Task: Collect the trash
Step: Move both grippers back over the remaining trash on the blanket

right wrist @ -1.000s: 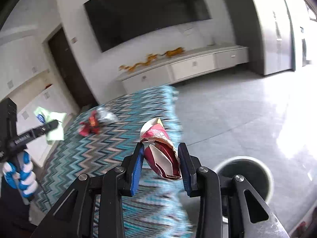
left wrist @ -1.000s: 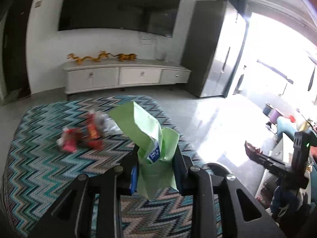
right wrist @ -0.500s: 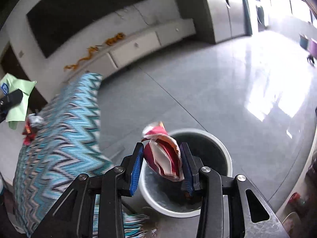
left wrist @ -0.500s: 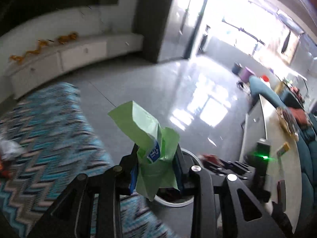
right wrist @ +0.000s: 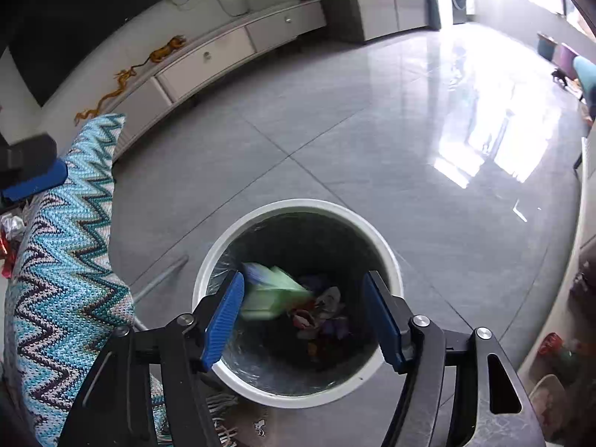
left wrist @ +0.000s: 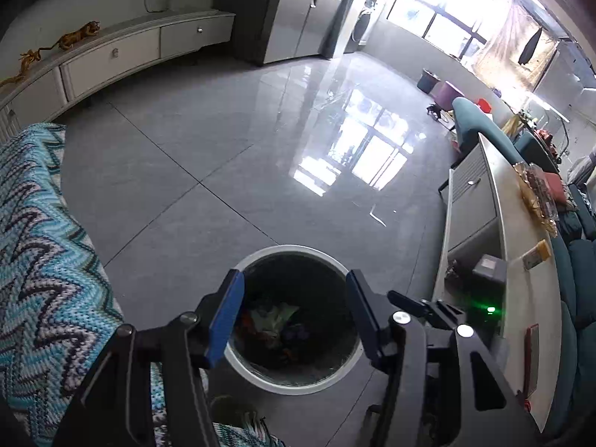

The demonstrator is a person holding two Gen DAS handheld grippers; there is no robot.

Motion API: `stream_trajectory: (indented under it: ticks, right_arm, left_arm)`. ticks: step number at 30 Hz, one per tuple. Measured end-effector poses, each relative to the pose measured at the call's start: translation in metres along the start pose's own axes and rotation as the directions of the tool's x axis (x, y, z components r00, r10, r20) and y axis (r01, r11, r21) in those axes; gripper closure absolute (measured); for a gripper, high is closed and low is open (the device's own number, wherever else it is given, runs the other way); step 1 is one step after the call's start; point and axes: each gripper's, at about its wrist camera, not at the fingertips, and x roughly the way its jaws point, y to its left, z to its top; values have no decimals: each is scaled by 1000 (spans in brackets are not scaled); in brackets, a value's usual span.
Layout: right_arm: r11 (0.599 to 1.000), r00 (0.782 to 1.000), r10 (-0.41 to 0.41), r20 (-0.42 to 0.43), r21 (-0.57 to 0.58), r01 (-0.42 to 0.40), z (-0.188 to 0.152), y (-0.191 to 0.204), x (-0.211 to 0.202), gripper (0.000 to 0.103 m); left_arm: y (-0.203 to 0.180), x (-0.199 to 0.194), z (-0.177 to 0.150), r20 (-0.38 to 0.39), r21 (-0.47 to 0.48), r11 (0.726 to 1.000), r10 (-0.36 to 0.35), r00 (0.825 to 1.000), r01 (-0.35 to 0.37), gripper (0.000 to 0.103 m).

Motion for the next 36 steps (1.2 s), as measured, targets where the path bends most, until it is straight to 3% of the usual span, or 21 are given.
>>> stream_trajectory:
  ticks: [8, 20, 32, 35, 36]
  right_arm:
    - [998, 994, -28, 110, -50, 33, 5, 41, -55, 25]
    - [964, 977, 61, 202, -266, -5, -8, 128, -119, 21]
    - [908, 962, 114, 248, -418, 0, -29, 188, -166, 21]
    - [892, 960, 132, 248, -451, -6, -32, 203, -174, 21]
    - [885, 958, 142, 247, -466, -11, -33, 211, -178, 21]
  left_arm:
    - [28, -53, -5, 130, -33, 992, 126, 983, -123, 48]
    - [83, -147, -21, 267, -148, 955, 289, 919, -258, 41]
    - [154, -249, -66, 350, -325, 891, 425, 835, -317, 41]
    - [171, -276, -79, 370, -365, 870, 463, 805, -333, 41]
    - [178, -286, -84, 375, -378, 857, 488, 788, -350, 41]
